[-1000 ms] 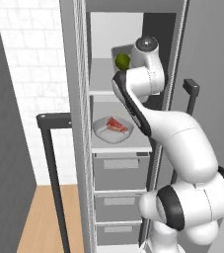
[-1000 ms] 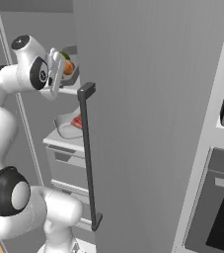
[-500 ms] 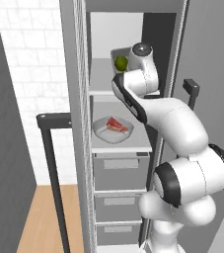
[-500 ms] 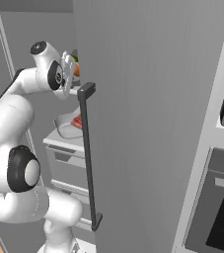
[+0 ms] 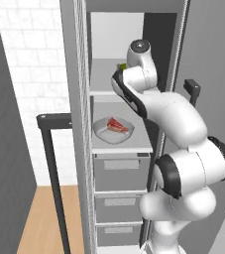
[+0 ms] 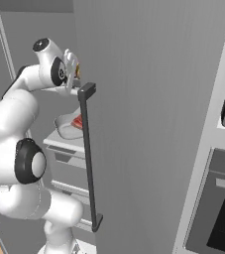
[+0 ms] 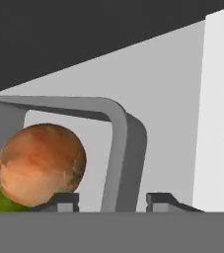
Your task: Take the meat container that has the steak and place it on the second highest rack of the freezer. Then take the vegetable container that has the lime and onion and place it on the highest rack of the freezer.
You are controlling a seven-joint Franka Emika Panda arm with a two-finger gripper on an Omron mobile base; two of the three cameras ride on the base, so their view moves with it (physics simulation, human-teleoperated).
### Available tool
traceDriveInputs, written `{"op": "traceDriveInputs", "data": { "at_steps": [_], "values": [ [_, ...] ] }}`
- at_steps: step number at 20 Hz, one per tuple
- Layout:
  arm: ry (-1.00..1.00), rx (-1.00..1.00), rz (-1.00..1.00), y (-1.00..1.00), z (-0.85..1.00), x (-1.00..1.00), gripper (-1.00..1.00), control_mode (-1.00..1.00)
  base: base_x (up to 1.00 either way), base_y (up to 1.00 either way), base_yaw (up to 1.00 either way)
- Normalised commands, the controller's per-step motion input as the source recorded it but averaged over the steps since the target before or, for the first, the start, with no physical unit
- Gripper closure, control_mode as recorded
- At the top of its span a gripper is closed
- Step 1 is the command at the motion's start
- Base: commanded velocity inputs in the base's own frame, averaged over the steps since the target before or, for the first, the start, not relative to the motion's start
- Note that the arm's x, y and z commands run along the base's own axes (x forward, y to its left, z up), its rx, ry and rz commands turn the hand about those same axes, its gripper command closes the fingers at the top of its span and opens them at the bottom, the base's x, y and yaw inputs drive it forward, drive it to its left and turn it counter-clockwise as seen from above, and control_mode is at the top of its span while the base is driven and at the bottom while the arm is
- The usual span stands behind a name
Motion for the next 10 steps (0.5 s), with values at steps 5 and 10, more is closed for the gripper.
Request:
{"op": "traceDriveInputs", "data": {
  "at_steps": [5, 10],
  "values": [
    [-0.27, -0.17, 0.0, 0.45, 0.0, -0.85, -1.0, -1.0, 0.0, 0.0, 0.0],
    [-0.42, -0.12, 0.0, 0.48, 0.0, -1.0, -1.0, -1.0, 0.0, 0.0, 0.0]
  ]
}}
